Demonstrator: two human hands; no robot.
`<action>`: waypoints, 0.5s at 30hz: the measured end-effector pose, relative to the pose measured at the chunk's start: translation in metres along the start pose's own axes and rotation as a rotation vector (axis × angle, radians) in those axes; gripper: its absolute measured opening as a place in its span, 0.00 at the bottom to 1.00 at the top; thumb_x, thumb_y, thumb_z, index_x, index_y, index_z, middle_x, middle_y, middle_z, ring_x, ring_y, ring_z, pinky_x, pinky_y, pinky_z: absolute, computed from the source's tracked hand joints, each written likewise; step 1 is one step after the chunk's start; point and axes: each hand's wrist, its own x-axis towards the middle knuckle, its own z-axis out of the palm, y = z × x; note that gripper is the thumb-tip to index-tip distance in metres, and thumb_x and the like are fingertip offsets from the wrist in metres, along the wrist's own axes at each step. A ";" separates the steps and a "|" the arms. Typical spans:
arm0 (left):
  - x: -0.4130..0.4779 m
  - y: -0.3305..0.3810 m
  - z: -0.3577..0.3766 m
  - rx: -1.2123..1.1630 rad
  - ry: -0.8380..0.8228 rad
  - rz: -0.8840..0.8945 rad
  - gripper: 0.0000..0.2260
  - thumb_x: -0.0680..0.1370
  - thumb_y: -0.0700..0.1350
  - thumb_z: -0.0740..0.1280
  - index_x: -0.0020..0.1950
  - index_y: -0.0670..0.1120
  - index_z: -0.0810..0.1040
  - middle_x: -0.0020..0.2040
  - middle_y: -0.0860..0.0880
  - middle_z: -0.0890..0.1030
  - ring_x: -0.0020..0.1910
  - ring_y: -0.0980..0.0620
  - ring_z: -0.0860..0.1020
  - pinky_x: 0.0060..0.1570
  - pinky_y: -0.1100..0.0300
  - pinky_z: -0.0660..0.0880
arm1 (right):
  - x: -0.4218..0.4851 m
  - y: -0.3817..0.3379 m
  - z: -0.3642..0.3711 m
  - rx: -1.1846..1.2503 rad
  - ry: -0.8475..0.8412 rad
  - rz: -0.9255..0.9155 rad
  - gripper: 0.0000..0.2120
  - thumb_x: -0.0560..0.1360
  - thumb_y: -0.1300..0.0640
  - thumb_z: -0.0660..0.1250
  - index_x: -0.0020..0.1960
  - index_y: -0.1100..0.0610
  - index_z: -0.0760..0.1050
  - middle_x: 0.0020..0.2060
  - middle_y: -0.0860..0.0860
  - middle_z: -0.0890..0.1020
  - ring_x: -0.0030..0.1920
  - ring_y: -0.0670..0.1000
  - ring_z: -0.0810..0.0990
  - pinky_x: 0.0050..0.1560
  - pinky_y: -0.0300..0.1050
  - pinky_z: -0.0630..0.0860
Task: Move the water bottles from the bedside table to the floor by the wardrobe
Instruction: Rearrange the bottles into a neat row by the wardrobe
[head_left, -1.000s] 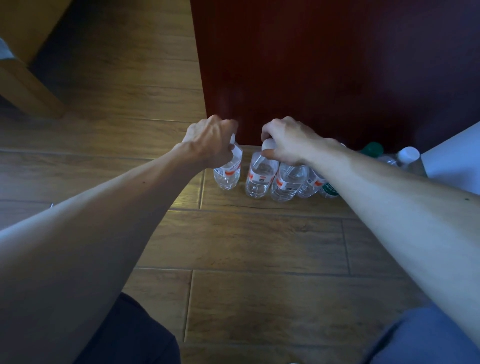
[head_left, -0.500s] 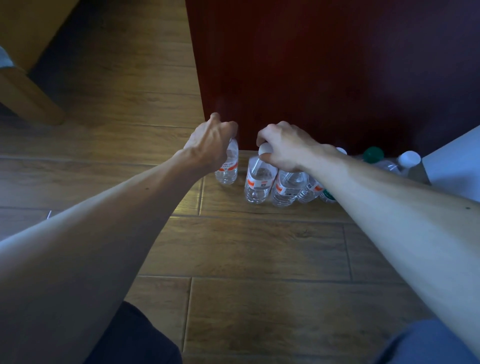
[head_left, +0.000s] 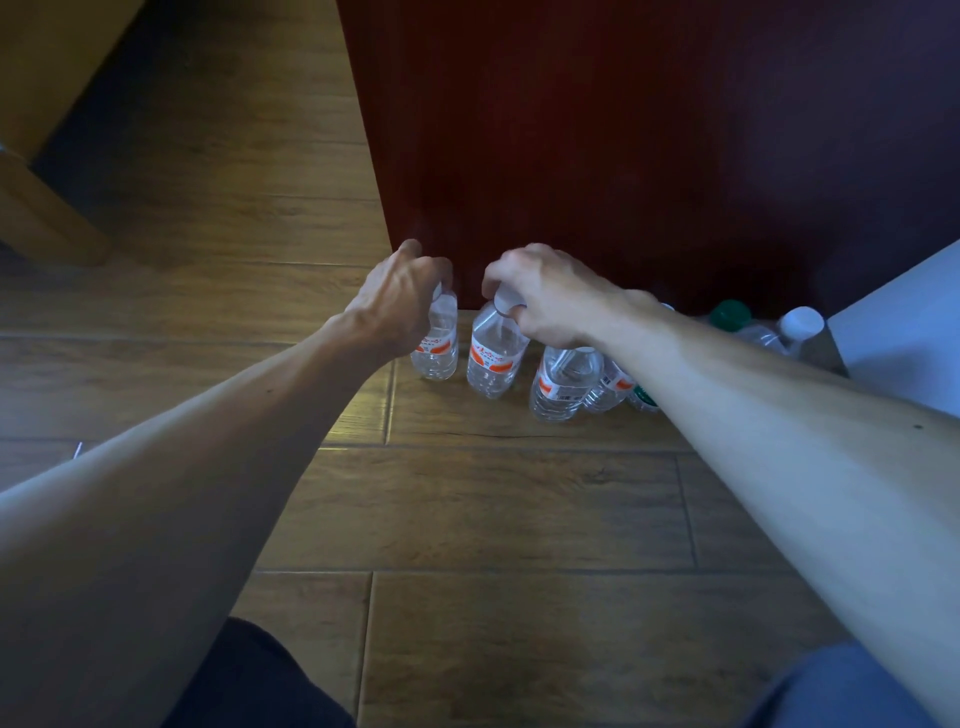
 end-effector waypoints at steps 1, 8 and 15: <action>0.000 0.000 0.000 -0.003 0.003 0.002 0.22 0.72 0.25 0.62 0.60 0.44 0.78 0.55 0.40 0.71 0.51 0.39 0.75 0.41 0.57 0.67 | 0.001 0.000 0.000 0.009 0.008 -0.004 0.20 0.75 0.70 0.63 0.64 0.56 0.75 0.58 0.53 0.78 0.59 0.54 0.76 0.52 0.48 0.76; 0.003 0.000 0.003 -0.020 0.025 0.013 0.22 0.71 0.25 0.62 0.59 0.44 0.78 0.53 0.42 0.70 0.46 0.43 0.73 0.39 0.56 0.66 | 0.005 0.005 0.000 0.038 0.035 -0.015 0.20 0.74 0.74 0.61 0.60 0.56 0.77 0.56 0.53 0.76 0.55 0.51 0.75 0.45 0.43 0.72; 0.007 -0.007 0.013 -0.027 0.051 0.062 0.20 0.72 0.27 0.65 0.58 0.45 0.78 0.50 0.45 0.72 0.48 0.42 0.76 0.39 0.57 0.66 | 0.006 0.000 -0.004 0.031 0.070 -0.021 0.22 0.75 0.74 0.62 0.65 0.58 0.76 0.59 0.54 0.77 0.60 0.53 0.76 0.46 0.39 0.70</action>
